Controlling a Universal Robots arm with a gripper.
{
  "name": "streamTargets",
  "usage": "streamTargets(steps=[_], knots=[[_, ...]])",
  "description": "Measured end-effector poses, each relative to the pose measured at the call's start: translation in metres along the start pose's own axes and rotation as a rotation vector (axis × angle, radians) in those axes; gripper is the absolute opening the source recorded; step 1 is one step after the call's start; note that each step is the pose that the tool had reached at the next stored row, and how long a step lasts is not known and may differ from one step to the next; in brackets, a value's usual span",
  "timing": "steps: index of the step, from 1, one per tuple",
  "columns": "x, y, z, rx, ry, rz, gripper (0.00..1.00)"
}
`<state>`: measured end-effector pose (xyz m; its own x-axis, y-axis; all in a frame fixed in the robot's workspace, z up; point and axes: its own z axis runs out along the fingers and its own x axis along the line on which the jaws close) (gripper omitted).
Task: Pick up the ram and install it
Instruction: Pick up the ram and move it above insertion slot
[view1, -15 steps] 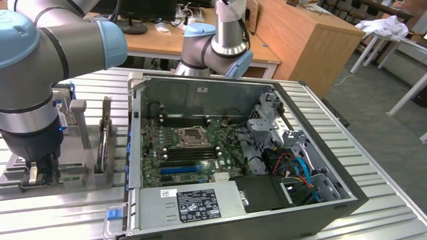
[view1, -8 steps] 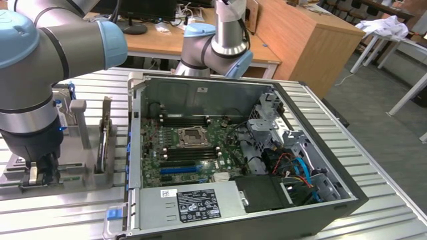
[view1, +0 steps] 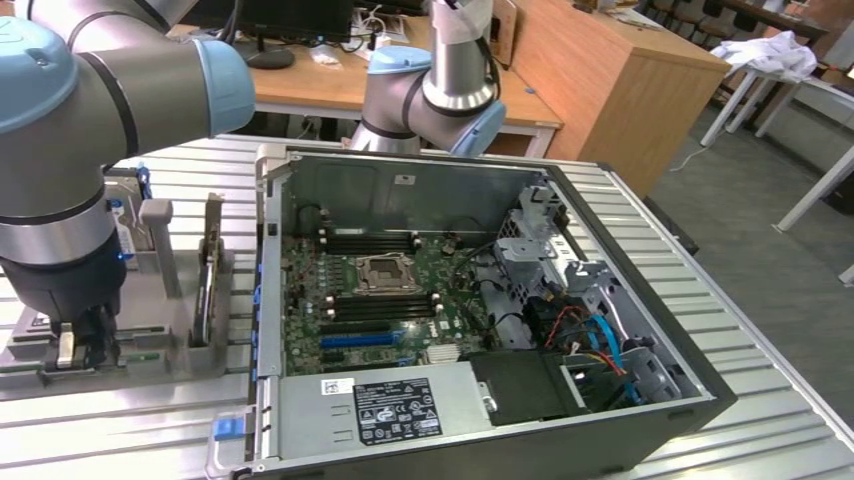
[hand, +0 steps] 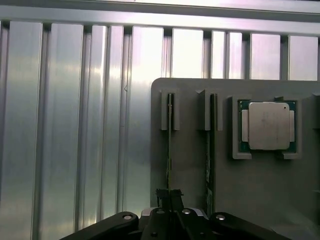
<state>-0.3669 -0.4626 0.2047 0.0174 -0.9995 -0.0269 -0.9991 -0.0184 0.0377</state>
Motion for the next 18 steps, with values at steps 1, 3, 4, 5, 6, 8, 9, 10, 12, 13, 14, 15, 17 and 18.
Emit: streamTargets(steps=[1,3,4,5,6,8,9,10,12,13,14,15,17,18], knots=[[0.000,0.0000,-0.0014,0.0001,0.0000,0.000,0.11],[0.000,0.0001,-0.0049,0.0000,0.0000,0.000,0.11],[0.000,0.0002,-0.0069,0.0000,0.0000,0.000,0.11],[0.000,0.0002,-0.0090,0.0000,0.0000,0.000,0.11],[0.000,0.0002,-0.0113,0.0001,0.0000,0.000,0.11],[0.000,0.0002,-0.0163,0.0000,0.0000,0.000,0.11],[-0.001,0.0002,-0.0189,0.0001,0.0000,0.000,0.11],[-0.001,0.0003,-0.0216,0.0001,-0.0001,0.000,0.11],[-0.001,0.0004,-0.0276,0.0000,0.0000,0.000,0.11],[-0.001,0.0004,-0.0308,0.0001,-0.0001,0.000,0.11],[-0.001,0.0004,-0.0343,0.0000,0.0000,0.000,0.11],[-0.001,0.0005,-0.0376,0.0000,0.0000,0.000,0.11],[-0.001,0.0006,-0.0441,0.0001,-0.0001,0.000,0.11],[-0.001,0.0006,-0.0473,0.0001,-0.0001,0.000,0.11]])
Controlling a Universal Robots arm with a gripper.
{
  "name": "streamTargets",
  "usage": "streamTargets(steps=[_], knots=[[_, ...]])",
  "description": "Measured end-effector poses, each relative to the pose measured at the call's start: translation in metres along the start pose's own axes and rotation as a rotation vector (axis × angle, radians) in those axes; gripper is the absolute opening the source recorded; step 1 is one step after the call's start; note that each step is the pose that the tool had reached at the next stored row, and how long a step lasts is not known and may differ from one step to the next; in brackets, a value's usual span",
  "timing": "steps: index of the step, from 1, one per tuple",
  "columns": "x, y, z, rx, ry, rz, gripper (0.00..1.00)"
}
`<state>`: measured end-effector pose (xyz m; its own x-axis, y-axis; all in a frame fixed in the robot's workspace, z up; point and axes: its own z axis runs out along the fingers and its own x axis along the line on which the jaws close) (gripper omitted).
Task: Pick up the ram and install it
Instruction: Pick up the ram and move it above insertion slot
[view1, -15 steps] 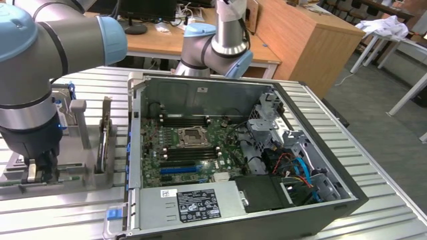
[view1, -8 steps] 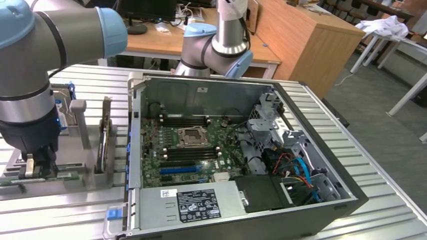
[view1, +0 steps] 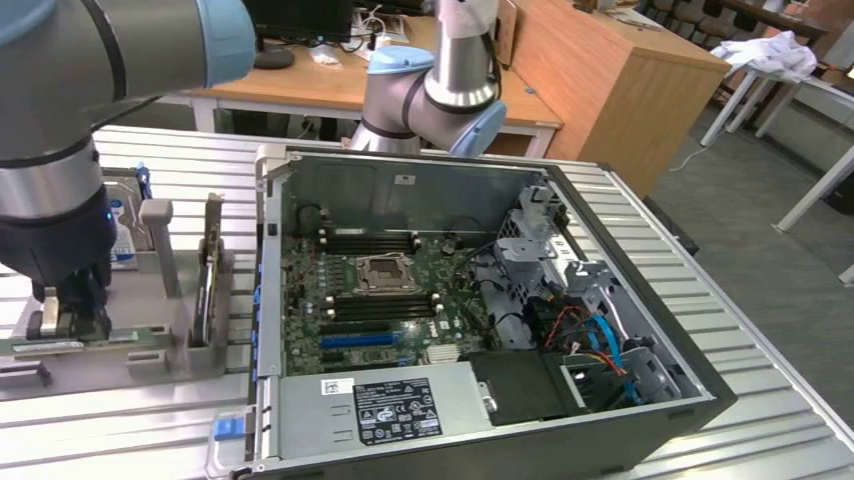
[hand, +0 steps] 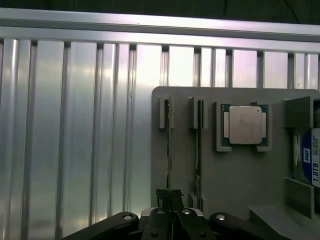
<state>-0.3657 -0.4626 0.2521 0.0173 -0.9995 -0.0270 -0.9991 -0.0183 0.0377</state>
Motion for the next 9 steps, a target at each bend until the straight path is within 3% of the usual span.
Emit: streamTargets(steps=[9], knots=[[-0.001,0.0005,-0.0327,-0.0001,0.0001,0.000,0.11]])
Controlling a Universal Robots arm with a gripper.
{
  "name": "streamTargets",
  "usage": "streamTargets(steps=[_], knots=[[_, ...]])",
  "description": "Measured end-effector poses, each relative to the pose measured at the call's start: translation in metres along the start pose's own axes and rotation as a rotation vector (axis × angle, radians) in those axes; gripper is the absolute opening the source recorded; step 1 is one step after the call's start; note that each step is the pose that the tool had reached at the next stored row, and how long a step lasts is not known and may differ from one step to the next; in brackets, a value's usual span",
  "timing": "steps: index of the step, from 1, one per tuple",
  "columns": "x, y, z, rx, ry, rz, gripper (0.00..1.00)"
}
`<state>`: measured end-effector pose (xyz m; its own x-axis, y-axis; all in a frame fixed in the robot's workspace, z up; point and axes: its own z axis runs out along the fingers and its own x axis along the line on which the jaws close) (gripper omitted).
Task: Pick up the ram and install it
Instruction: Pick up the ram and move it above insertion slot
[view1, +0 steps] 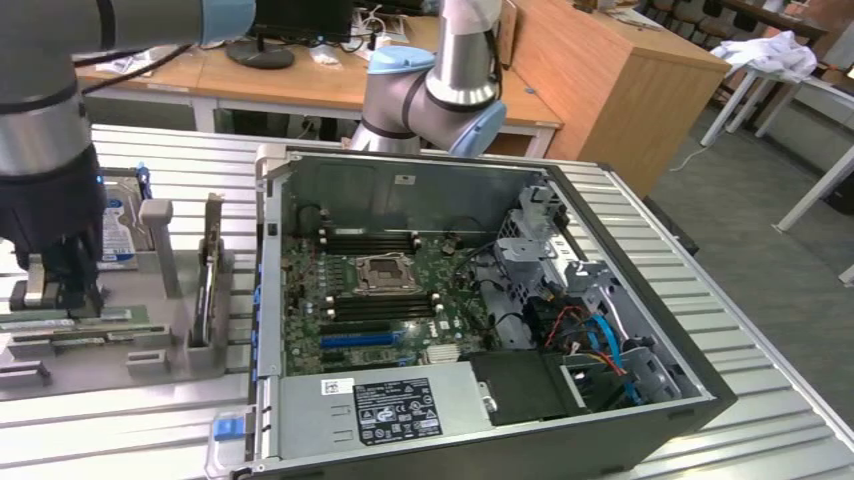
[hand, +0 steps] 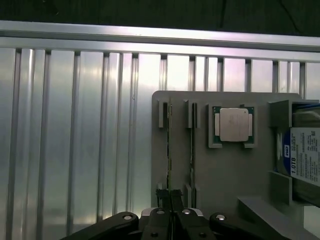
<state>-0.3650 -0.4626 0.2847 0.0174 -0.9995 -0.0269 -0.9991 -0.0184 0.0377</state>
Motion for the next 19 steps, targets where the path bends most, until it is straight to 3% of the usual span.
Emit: streamTargets(steps=[11,19], knots=[[-0.001,0.0001,-0.0448,0.0000,-0.0001,0.000,0.11],[-0.002,0.0001,-0.0721,0.0000,0.0000,0.000,0.11]])
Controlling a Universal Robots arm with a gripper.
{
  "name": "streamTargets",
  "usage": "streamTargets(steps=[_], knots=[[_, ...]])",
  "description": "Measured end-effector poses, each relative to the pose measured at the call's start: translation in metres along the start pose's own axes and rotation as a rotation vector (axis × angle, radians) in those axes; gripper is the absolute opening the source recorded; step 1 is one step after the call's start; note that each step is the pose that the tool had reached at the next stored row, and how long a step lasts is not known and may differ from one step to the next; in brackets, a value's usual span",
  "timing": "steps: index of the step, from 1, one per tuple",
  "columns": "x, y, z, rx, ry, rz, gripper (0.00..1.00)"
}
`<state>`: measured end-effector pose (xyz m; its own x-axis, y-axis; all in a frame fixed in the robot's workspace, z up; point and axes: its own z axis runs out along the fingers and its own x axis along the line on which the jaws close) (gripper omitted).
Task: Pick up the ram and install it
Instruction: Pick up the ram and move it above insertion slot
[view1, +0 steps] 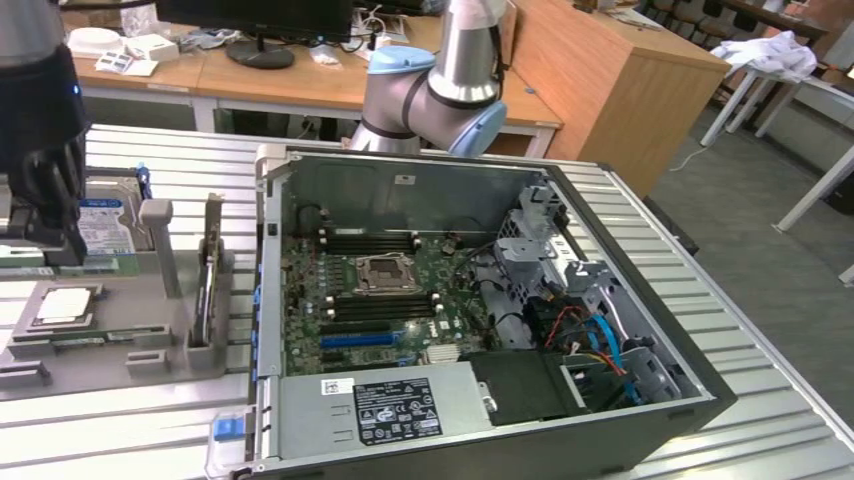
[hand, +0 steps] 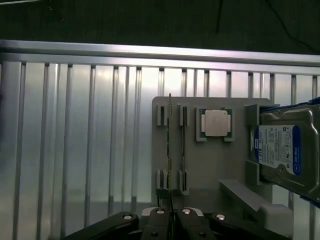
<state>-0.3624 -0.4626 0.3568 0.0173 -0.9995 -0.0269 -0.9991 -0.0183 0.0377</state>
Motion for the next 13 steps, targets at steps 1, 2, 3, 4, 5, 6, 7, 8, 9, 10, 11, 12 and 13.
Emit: streamTargets(steps=[1,2,3,4,5,6,7,8,9,10,11,12,13], knots=[[0.000,0.0000,-0.0030,0.0001,-0.0001,0.000,0.11],[0.000,0.0000,-0.0061,0.0000,0.0000,0.000,0.11],[0.000,0.0000,-0.0093,0.0001,0.0000,0.000,0.11],[0.000,0.0000,-0.0125,0.0000,-0.0001,0.000,0.11],[0.000,0.0000,-0.0155,0.0001,0.0000,0.000,0.11],[0.000,0.0000,-0.0185,0.0000,0.0000,0.000,0.11],[-0.001,0.0000,-0.0215,0.0001,0.0000,0.000,0.11],[-0.001,0.0001,-0.0245,0.0000,0.0000,0.000,0.11],[-0.001,0.0001,-0.0274,0.0000,0.0000,0.000,0.11],[-0.001,0.0001,-0.0304,0.0000,0.0000,0.000,0.11],[-0.001,0.0001,-0.0333,0.0001,-0.0001,0.000,0.11],[-0.001,0.0001,-0.0358,0.0001,0.0000,0.000,0.11],[-0.001,0.0002,-0.0382,0.0000,-0.0001,0.000,0.11]])
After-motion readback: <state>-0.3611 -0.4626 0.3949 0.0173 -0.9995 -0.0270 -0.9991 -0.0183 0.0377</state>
